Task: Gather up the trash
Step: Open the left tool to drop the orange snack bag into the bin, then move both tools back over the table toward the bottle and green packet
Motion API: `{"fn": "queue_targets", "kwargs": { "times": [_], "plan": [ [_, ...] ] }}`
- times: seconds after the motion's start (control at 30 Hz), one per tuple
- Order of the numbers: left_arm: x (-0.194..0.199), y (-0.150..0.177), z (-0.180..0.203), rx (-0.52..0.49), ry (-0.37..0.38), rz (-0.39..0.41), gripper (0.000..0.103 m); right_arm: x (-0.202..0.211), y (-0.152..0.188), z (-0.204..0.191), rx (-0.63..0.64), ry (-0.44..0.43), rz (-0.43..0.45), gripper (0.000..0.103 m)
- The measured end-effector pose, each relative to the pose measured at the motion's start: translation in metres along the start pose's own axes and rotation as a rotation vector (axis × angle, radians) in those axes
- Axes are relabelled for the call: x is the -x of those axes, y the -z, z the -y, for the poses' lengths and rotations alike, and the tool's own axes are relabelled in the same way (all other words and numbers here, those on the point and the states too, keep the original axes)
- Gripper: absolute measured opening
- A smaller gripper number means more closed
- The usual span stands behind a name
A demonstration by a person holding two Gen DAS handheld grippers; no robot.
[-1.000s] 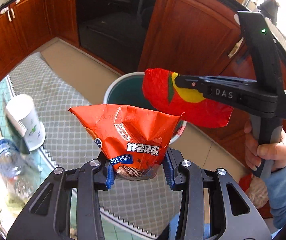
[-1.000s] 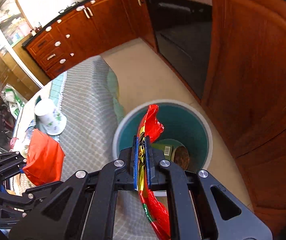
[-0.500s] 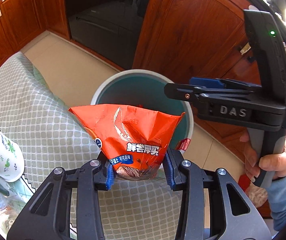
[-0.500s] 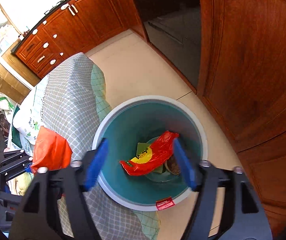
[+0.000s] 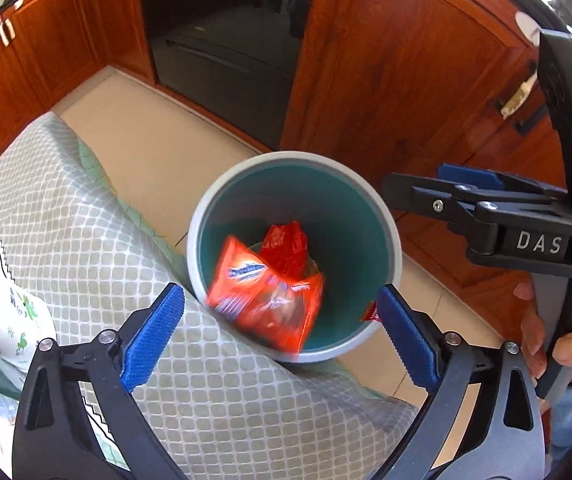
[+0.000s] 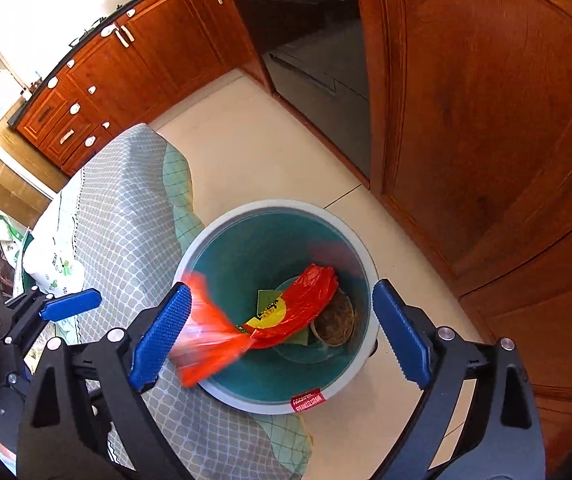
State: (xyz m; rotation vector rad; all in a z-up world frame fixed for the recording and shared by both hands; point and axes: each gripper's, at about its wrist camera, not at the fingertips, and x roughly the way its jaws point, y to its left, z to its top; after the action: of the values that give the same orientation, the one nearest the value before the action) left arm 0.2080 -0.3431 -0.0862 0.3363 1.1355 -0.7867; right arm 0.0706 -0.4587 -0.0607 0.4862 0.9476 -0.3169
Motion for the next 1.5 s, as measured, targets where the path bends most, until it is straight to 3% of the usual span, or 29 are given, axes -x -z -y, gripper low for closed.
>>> {"fn": "queue_targets", "kwargs": {
  "times": [0.23, 0.37, 0.7, 1.0, 1.23, 1.5],
  "plan": [
    [0.012, 0.013, -0.020, 0.028, 0.008, 0.002, 0.098, 0.000, 0.003, -0.007, -0.001, 0.004, -0.016, 0.088],
    [0.025, 0.023, -0.010, 0.042, 0.007, 0.009, 0.098, 0.002, 0.006, -0.016, 0.004, -0.002, -0.029, 0.088],
    [0.062, 0.056, -0.037, 0.114, -0.055, 0.055, 0.098, 0.006, 0.019, -0.069, 0.108, -0.025, -0.048, 0.088],
    [0.116, 0.084, -0.096, 0.213, -0.171, 0.130, 0.099, 0.005, 0.031, -0.123, 0.171, -0.062, -0.059, 0.088],
    [0.134, 0.100, -0.174, 0.413, -0.216, 0.148, 0.099, 0.002, 0.031, -0.166, 0.242, -0.085, -0.069, 0.088],
    [0.117, 0.112, -0.217, 0.487, -0.252, 0.077, 0.099, -0.004, 0.017, -0.211, 0.290, -0.129, -0.054, 0.088]
  ]
}}
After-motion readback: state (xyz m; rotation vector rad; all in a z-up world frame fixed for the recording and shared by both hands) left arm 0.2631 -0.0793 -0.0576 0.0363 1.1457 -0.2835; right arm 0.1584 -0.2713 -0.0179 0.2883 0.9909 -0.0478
